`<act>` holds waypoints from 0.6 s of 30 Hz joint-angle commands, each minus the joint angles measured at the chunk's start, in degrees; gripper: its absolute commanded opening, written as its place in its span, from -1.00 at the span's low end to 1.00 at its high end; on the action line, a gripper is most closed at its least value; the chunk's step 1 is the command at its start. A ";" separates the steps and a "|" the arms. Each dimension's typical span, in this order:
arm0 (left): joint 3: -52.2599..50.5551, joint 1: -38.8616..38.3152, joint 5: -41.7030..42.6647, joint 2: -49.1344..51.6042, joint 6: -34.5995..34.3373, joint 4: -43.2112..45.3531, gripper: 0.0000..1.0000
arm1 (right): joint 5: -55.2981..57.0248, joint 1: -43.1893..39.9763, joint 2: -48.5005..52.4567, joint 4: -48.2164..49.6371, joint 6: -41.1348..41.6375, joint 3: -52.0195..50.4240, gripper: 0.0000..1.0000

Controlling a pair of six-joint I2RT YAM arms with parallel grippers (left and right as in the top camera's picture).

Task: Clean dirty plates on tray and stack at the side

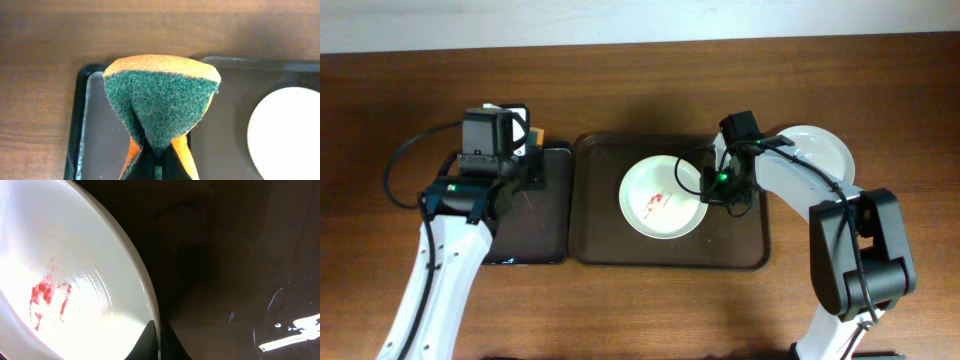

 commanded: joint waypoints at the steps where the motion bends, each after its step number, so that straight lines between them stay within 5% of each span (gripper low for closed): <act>1: 0.96 0.39 0.81 -3.72 -0.61 2.01 -1.00 | 0.96 0.04 -0.09 0.09 0.22 -0.42 -0.92; 18: 0.96 0.39 0.81 -15.85 -0.61 8.41 -1.00 | 0.98 0.04 -0.09 0.15 0.22 -0.42 -0.92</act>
